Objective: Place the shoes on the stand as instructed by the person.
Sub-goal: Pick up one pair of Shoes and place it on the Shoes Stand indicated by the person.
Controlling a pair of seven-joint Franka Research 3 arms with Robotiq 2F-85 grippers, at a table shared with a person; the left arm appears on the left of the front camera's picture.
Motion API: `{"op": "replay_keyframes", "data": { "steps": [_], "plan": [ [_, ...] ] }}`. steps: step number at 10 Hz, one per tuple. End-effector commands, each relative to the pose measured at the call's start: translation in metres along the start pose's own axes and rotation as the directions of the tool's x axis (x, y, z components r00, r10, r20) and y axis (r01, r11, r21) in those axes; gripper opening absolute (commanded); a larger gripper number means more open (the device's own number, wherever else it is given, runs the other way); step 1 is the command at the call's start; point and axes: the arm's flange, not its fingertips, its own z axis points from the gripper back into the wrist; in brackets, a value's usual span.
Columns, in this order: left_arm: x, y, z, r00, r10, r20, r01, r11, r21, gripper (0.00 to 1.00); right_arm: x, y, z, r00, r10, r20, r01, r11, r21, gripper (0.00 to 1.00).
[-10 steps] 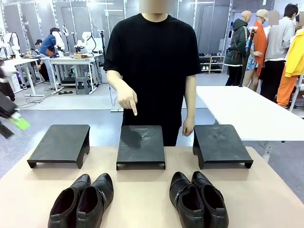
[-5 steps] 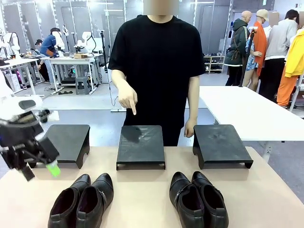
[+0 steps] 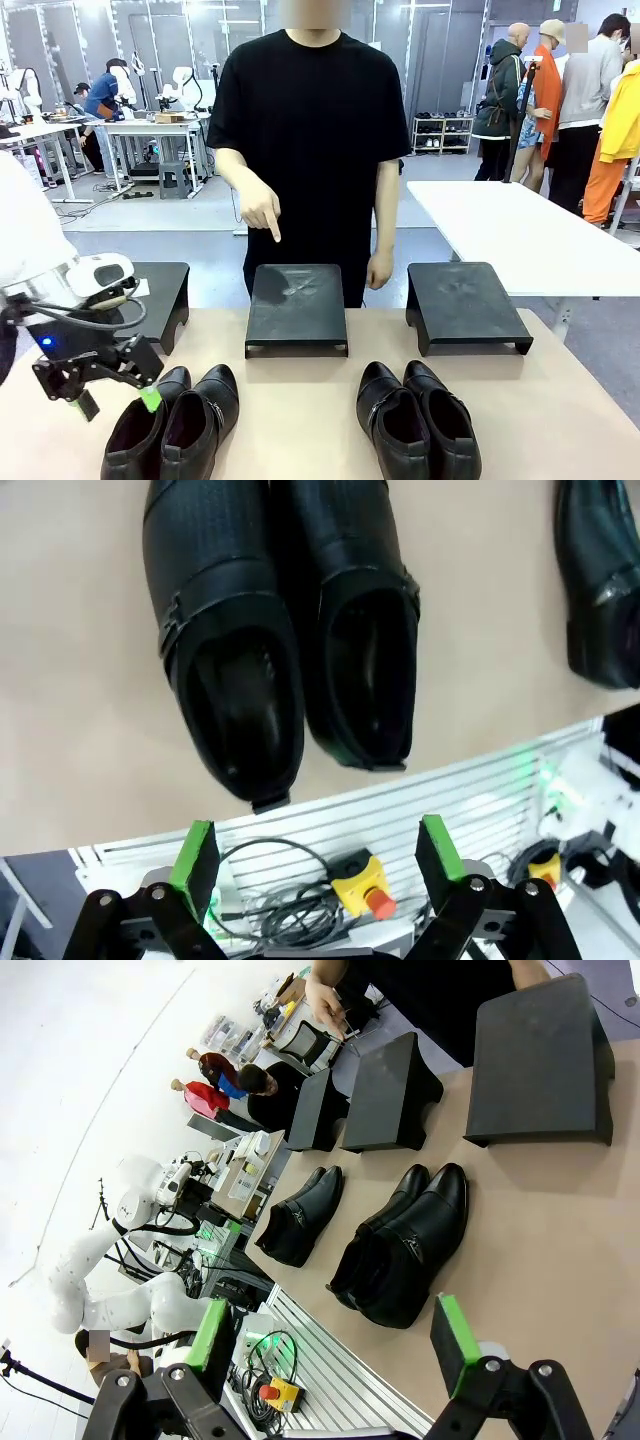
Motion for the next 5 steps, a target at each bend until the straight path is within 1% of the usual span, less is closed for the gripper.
{"op": "replay_keyframes", "data": {
  "steps": [1,2,4,5],
  "plan": [
    [-0.007,-0.002,-0.027,0.998,0.042,0.045,-0.044,0.998,0.041,1.00,-0.001,0.002,0.001,1.000,0.010,-0.002,-0.010,1.000,0.006,1.00],
    [-0.005,-0.003,-0.033,0.997,0.066,0.038,-0.068,0.996,0.059,1.00,-0.001,0.002,0.001,1.000,0.010,-0.002,-0.010,1.000,0.006,1.00],
    [-0.003,-0.005,-0.051,0.997,0.080,0.023,-0.082,0.992,0.094,1.00,-0.001,0.002,0.001,1.000,0.010,-0.002,-0.010,1.000,0.006,1.00],
    [-0.003,-0.008,-0.058,0.997,0.072,0.035,-0.076,0.991,0.106,1.00,-0.001,0.002,0.001,1.000,0.010,-0.002,-0.010,1.000,0.006,1.00]
  ]
}}
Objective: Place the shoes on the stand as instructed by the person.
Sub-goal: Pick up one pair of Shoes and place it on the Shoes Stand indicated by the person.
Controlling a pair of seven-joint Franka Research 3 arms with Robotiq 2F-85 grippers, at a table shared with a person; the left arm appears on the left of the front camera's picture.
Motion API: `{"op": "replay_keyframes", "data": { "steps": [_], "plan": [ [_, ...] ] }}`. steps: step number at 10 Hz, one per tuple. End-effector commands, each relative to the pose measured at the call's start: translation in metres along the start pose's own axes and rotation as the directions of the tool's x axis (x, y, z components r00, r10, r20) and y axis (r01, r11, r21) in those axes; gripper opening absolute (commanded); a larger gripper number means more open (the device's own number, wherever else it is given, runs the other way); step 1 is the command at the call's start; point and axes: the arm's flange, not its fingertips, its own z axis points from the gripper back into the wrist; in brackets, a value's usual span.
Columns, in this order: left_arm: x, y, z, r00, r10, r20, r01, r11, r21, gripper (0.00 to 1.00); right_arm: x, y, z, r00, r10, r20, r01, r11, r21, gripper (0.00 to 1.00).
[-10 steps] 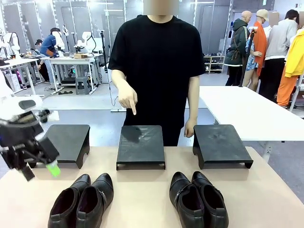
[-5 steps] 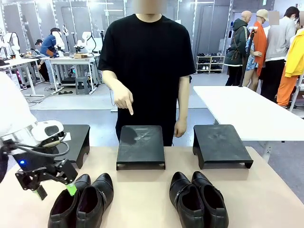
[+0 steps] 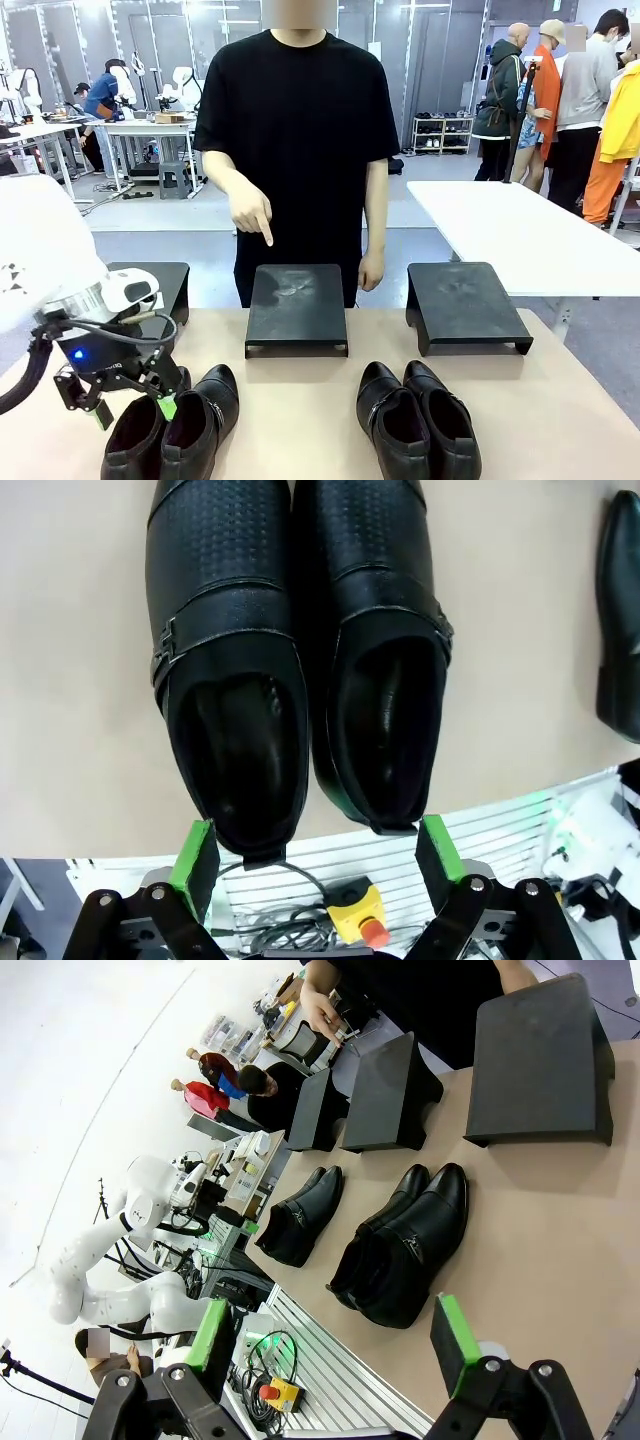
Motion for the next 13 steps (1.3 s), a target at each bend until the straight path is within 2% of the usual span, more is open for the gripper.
{"op": "replay_keyframes", "data": {
  "steps": [1,7,9,10,12,13],
  "plan": [
    [-0.015,-0.003,-0.028,0.999,-0.001,0.050,0.000,0.999,0.037,1.00,-0.001,0.002,0.001,1.000,0.011,-0.002,-0.011,1.000,0.006,1.00],
    [-0.007,-0.012,-0.065,0.995,0.033,0.096,-0.044,0.992,0.115,1.00,-0.001,0.002,0.001,1.000,0.011,-0.002,-0.011,1.000,0.006,1.00],
    [-0.007,-0.012,-0.079,0.995,0.048,0.087,-0.059,0.989,0.138,1.00,-0.001,0.002,0.001,1.000,0.011,-0.002,-0.011,1.000,0.006,1.00],
    [-0.006,-0.012,-0.084,0.994,0.048,0.094,-0.062,0.987,0.149,0.85,-0.001,0.002,0.001,1.000,0.011,-0.002,-0.011,1.000,0.006,1.00],
    [-0.008,-0.011,-0.089,0.994,0.041,0.100,-0.057,0.986,0.160,0.25,-0.001,0.002,0.001,1.000,0.011,-0.002,-0.011,1.000,0.006,1.00],
    [-0.011,-0.012,-0.087,0.994,0.033,0.101,-0.049,0.986,0.160,0.00,-0.001,0.002,0.001,1.000,0.011,-0.002,-0.011,1.000,0.006,1.00]
  ]
}}
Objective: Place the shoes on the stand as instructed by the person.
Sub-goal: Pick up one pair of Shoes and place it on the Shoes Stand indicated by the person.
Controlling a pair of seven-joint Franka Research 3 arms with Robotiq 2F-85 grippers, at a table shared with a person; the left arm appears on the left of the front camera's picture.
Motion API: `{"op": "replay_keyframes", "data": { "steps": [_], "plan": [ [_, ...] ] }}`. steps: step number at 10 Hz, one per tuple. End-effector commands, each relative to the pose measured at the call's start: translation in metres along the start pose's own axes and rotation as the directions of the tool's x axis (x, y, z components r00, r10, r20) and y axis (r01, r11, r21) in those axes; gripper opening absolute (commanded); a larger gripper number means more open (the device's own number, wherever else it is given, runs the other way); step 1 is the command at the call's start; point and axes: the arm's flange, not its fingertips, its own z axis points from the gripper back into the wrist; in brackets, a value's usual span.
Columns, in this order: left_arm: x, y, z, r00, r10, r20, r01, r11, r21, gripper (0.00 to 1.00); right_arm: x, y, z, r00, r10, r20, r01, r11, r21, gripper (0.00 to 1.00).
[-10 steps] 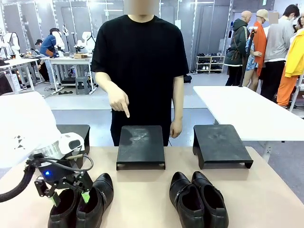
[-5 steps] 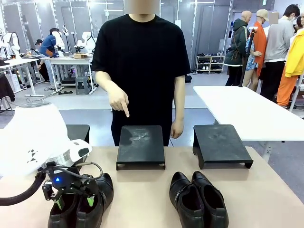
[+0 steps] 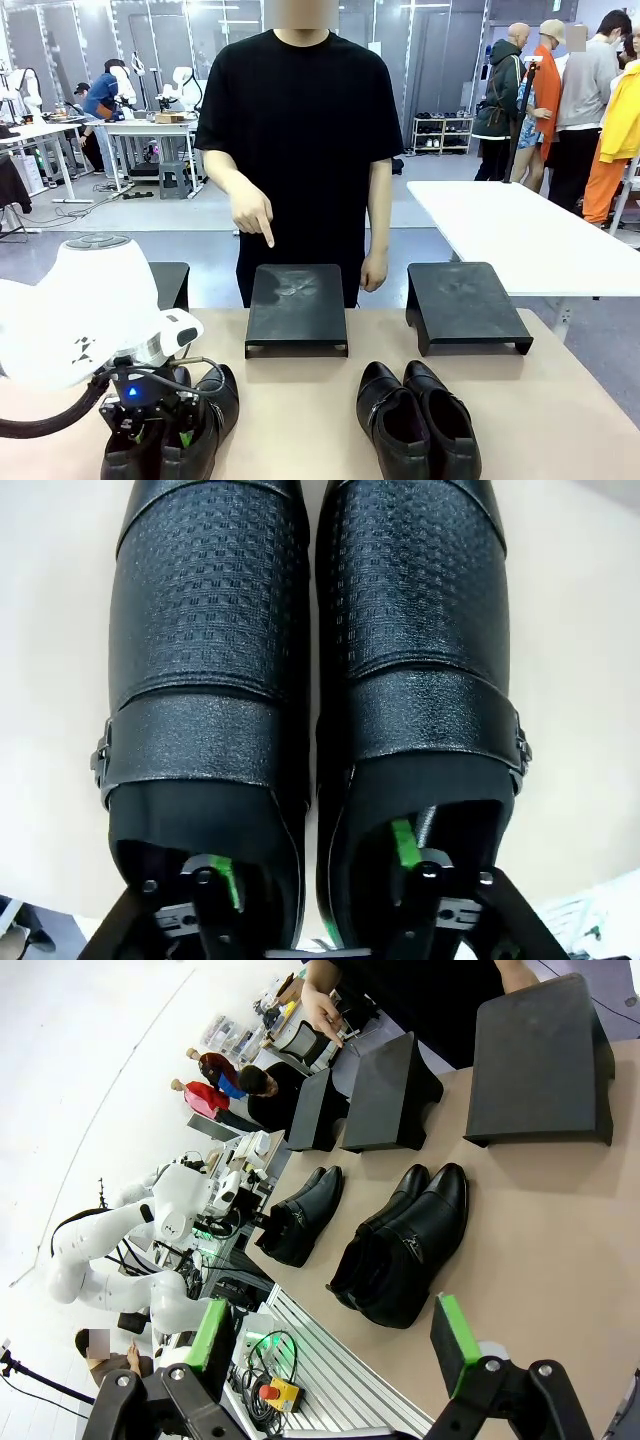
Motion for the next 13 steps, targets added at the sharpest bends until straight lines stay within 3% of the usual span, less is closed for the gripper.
{"op": "replay_keyframes", "data": {
  "steps": [1,3,8,13],
  "plan": [
    [-0.033,0.008,-0.009,0.999,0.006,0.045,-0.008,1.000,0.025,0.00,-0.001,0.002,0.001,1.000,0.011,-0.002,-0.011,1.000,0.006,1.00],
    [-0.036,0.008,0.000,0.999,0.006,0.052,-0.007,1.000,0.020,0.03,-0.001,0.002,0.001,1.000,0.011,-0.002,-0.011,1.000,0.006,1.00],
    [-0.028,0.011,0.021,0.997,-0.004,0.074,0.002,1.000,0.028,0.00,-0.001,0.002,0.001,1.000,0.011,-0.002,-0.011,1.000,0.006,1.00],
    [-0.006,0.006,0.097,0.990,-0.047,0.136,0.046,0.999,0.010,0.00,-0.001,0.002,0.001,1.000,0.011,-0.002,-0.011,1.000,0.006,1.00]
  ]
}}
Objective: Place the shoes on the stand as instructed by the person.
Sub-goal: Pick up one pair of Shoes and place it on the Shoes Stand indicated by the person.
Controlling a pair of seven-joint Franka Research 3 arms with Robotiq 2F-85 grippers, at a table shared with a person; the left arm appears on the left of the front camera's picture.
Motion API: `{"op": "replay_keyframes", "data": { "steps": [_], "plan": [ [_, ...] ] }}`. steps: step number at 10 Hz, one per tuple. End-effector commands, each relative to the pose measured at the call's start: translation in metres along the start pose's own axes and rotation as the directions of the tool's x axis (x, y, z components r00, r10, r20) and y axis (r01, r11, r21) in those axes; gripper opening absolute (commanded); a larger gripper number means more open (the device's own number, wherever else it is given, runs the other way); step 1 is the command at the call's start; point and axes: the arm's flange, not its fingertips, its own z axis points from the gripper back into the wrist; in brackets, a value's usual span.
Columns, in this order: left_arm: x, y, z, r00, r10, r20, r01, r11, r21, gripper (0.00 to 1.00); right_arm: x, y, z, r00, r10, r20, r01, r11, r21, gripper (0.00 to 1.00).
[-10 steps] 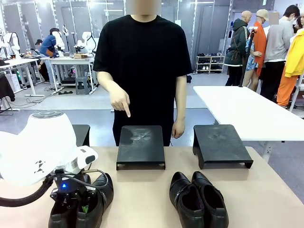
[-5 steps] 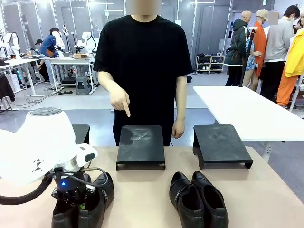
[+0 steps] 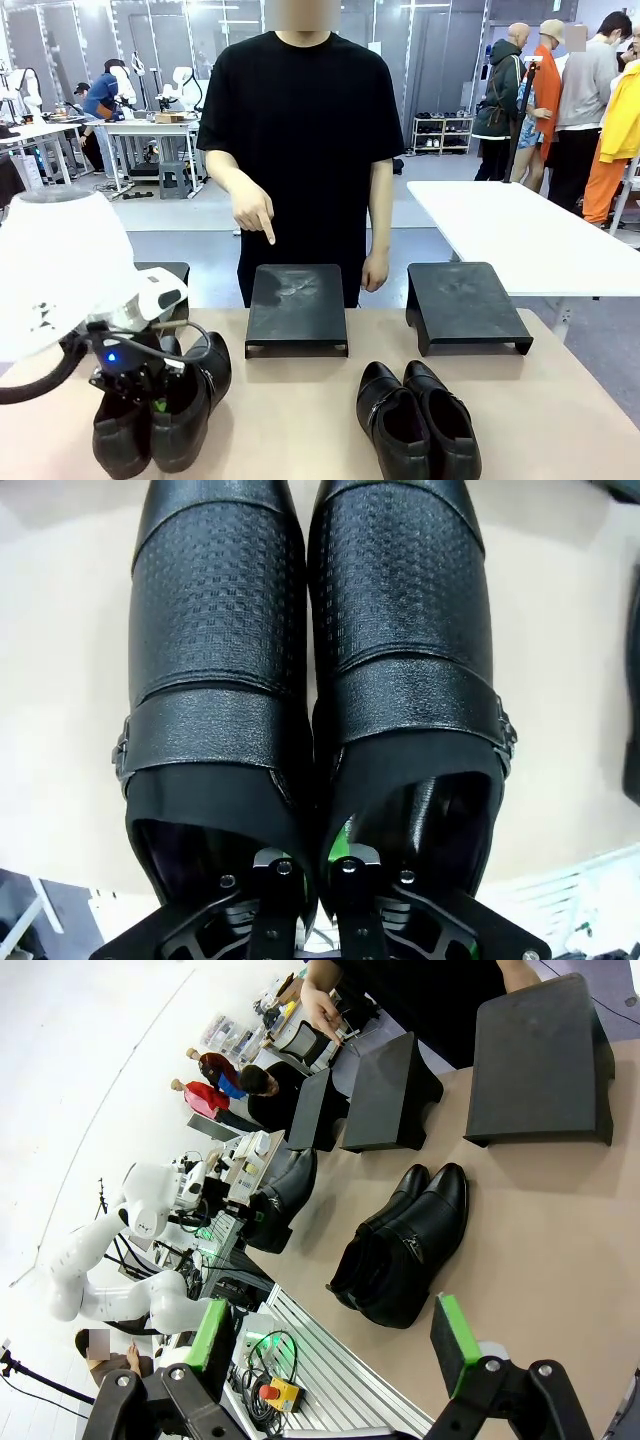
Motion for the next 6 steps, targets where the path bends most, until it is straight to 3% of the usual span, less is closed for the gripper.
{"op": "replay_keyframes", "data": {
  "steps": [1,3,4,5,6],
  "plan": [
    [0.008,-0.003,0.026,0.998,-0.051,0.028,0.050,0.999,0.013,0.00,-0.001,0.002,0.001,1.000,0.011,-0.002,-0.011,1.000,0.006,1.00],
    [0.009,-0.003,0.033,0.998,-0.052,0.029,0.052,0.999,-0.007,0.00,-0.001,0.002,0.001,1.000,0.011,-0.002,-0.011,1.000,0.006,1.00],
    [0.006,-0.002,0.037,0.993,-0.104,0.053,0.105,0.994,-0.022,0.00,-0.001,0.002,0.001,1.000,0.011,-0.002,-0.011,1.000,0.006,1.00],
    [0.005,-0.005,0.024,0.999,-0.033,0.023,0.033,0.999,-0.009,0.00,-0.001,0.002,0.001,1.000,0.011,-0.002,-0.011,1.000,0.006,1.00],
    [0.005,-0.005,0.024,0.999,-0.033,0.023,0.033,0.999,-0.009,0.00,-0.001,0.002,0.001,1.000,0.011,-0.002,-0.011,1.000,0.006,1.00]
  ]
}}
